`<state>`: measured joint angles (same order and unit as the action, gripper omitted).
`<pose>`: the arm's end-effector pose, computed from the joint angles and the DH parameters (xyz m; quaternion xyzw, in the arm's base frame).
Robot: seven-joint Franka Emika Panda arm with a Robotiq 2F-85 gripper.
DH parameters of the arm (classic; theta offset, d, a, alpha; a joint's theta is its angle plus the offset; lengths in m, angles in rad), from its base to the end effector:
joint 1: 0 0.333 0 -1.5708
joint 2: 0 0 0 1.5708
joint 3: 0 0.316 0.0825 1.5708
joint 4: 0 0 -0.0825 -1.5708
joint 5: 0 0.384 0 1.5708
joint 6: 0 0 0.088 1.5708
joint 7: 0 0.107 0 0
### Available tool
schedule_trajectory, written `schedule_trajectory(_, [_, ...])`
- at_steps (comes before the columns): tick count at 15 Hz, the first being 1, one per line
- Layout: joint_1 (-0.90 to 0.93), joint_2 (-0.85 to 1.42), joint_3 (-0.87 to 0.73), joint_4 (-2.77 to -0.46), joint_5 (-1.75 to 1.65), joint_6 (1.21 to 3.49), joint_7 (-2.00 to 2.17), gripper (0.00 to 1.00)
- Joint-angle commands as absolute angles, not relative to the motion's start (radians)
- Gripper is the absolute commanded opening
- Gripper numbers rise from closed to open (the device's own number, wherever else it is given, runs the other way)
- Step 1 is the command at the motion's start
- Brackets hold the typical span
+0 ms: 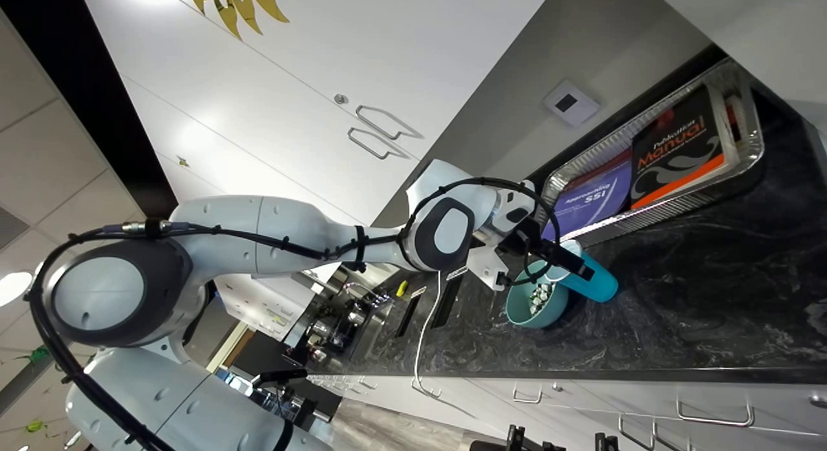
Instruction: Place the cup to the left of the bowl
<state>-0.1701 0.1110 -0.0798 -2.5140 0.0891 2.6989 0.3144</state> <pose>0.4584 -0.1206 0.2447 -0.9480 0.3155 -0.0367 0.0174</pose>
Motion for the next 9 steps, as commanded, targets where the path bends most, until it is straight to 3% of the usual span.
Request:
schedule_trajectory(1, [-0.153, 0.165, -0.108, -2.473, 0.104, 2.719, 0.295, 1.00])
schedule_trajectory(2, [-0.150, 0.176, -0.115, -2.467, 0.093, 2.721, 0.310, 1.00])
schedule_trajectory(3, [-0.149, 0.184, -0.120, -2.462, 0.089, 2.717, 0.314, 0.75])
schedule_trajectory(4, [-0.144, 0.191, -0.130, -2.458, 0.076, 2.717, 0.324, 0.74])
schedule_trajectory(9, [-0.137, 0.201, -0.147, -2.449, 0.086, 2.711, 0.314, 0.34])
